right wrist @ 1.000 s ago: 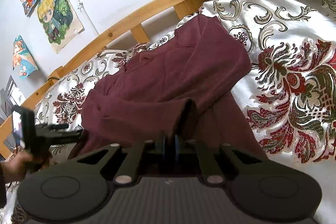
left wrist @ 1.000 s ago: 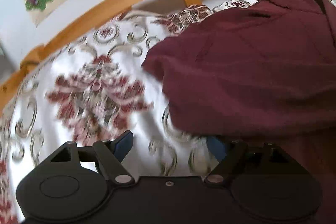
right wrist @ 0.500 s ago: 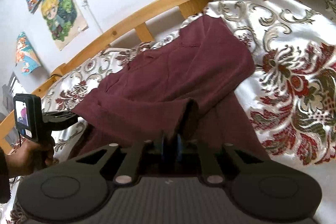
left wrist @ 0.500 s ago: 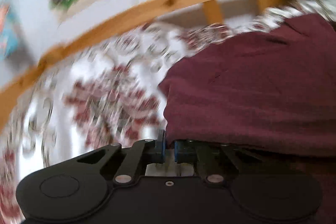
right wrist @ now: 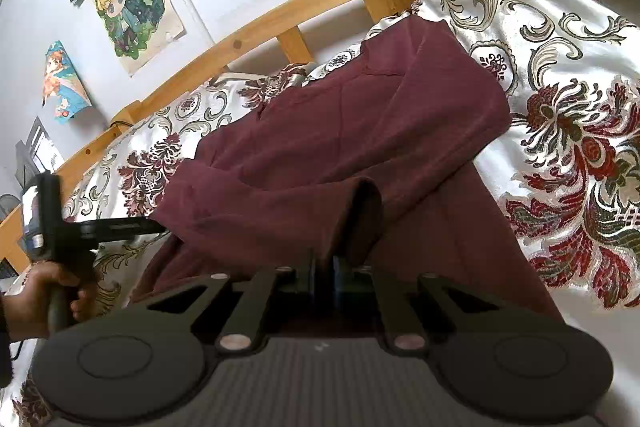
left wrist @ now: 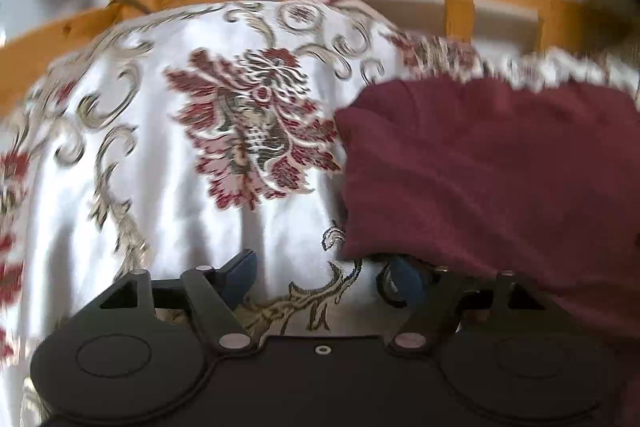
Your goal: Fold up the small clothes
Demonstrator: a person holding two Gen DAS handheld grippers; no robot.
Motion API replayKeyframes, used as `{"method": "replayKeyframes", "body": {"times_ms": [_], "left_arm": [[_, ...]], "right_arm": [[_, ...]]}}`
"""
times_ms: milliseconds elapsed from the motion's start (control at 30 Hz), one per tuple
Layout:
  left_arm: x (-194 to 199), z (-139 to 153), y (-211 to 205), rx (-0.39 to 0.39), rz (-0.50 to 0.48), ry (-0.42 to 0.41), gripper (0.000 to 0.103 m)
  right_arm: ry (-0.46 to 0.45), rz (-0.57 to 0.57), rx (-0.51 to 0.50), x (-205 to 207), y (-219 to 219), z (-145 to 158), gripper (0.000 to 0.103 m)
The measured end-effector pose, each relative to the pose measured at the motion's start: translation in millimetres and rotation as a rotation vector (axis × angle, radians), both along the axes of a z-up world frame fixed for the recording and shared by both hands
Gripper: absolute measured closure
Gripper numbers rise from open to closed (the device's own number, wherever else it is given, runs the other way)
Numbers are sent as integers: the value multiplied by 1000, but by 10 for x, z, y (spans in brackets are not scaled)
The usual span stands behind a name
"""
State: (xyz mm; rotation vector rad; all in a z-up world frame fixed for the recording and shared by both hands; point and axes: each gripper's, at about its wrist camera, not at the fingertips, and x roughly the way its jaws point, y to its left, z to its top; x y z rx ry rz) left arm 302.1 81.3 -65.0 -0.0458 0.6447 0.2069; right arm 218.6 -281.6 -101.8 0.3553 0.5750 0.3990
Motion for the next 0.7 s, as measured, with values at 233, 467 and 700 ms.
{"method": "replayKeyframes", "body": {"times_ms": [233,467,700], "left_arm": [[136,200,52,-72,-26,-65,20],[536,91,35,-30,40,16,23],[648,-65,34,6,96,73,23]], "right_arm": [[18,-33,-13,7,-6,-21,68],[-5,-23,-60,-24,73,21,47],[-35,-24,-124,-70,121,125,34]]}}
